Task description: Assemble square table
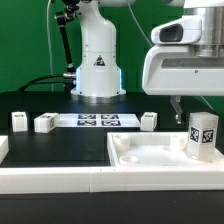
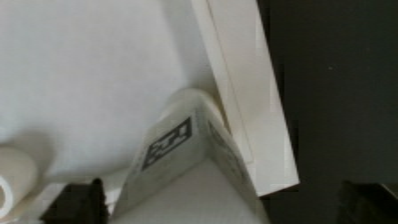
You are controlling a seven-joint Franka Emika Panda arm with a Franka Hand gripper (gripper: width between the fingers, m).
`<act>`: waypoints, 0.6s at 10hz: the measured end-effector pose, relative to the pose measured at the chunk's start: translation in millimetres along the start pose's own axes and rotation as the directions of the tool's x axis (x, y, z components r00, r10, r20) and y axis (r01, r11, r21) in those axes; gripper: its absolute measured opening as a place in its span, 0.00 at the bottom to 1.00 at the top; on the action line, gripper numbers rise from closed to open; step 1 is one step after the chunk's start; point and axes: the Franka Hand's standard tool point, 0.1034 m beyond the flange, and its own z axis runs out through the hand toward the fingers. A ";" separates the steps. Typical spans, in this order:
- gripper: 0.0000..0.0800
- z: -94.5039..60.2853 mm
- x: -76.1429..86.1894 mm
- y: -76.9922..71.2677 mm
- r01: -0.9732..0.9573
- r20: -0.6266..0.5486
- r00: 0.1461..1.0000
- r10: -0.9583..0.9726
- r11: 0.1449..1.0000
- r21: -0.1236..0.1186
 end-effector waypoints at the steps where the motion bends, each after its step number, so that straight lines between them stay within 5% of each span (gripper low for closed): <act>1: 0.81 -0.1 0.3 0.3 0.108 -0.001 0.994 -0.108 0.994 -0.003; 6: 0.81 -0.1 2.4 4.2 0.444 -0.001 0.896 -0.444 0.896 -0.005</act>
Offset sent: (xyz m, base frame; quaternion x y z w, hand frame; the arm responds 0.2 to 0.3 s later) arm 0.0011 -0.0052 0.0009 -0.0026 0.0019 -0.2070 0.9783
